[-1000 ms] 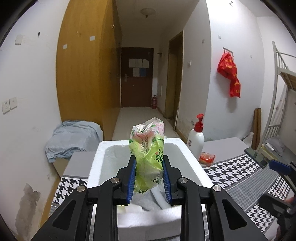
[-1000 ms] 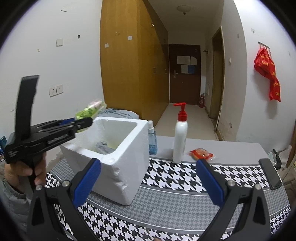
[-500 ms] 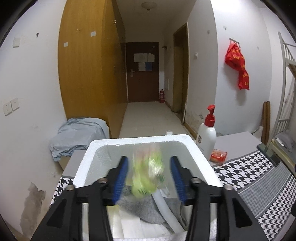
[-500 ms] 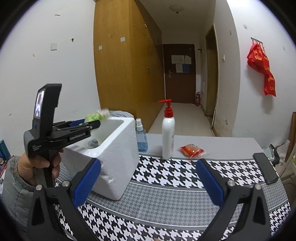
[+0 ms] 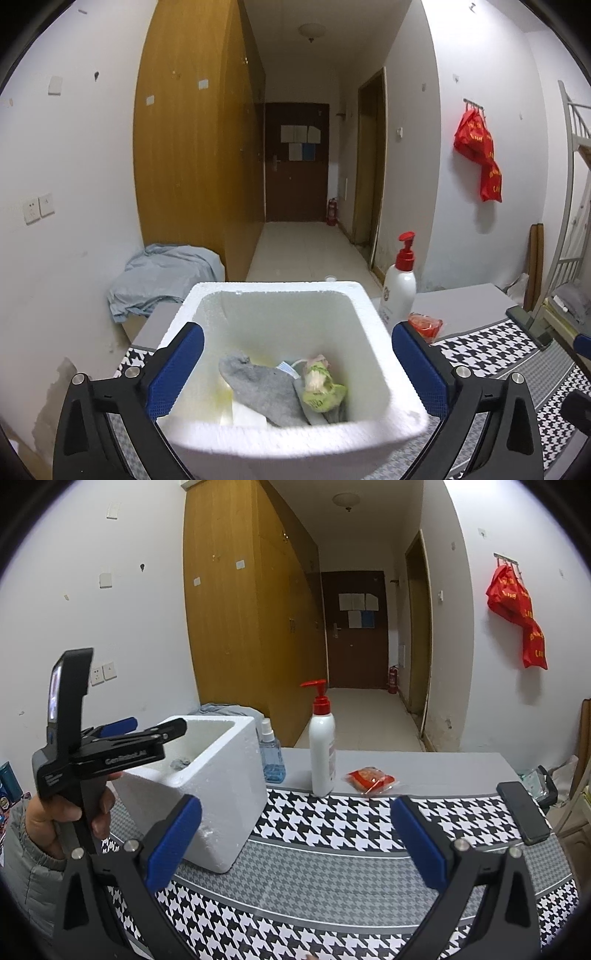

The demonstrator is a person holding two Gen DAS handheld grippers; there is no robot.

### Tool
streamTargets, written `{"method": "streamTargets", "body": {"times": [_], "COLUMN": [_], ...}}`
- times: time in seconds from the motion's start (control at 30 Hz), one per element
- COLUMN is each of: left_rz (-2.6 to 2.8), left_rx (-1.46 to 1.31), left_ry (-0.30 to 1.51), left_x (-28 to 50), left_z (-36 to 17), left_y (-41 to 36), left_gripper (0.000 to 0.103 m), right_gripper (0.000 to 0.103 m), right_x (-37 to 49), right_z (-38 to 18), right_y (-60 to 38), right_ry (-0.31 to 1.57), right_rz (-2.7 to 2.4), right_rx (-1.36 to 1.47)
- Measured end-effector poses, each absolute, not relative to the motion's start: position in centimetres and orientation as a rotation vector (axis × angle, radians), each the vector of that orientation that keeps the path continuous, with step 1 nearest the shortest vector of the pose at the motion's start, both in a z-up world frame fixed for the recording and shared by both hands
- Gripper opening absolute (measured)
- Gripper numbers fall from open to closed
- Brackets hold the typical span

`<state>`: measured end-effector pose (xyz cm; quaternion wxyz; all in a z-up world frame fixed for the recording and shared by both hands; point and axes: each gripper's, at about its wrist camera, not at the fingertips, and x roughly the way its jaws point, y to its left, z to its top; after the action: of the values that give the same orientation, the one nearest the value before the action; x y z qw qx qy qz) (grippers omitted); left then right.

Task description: Organize soft objects

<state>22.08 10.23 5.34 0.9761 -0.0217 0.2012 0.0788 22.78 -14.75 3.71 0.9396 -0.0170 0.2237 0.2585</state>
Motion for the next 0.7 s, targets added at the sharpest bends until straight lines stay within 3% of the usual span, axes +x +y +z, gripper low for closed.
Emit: {"method": "streamTargets", "body": {"times": [0.7], "left_rz": [0.124], "left_rx": [-0.033], "left_ry": [0.206], "left_x": [11.4], "left_z": [8.6], "left_y": [5.3], "left_gripper": [0.102], "right_gripper": [0.103], "right_x": [17.5], "right_z": [5.1], "right_y": [-17.7], "right_ry": [0.367], "right_rz": [0.548], "right_rx": [-0.014]}}
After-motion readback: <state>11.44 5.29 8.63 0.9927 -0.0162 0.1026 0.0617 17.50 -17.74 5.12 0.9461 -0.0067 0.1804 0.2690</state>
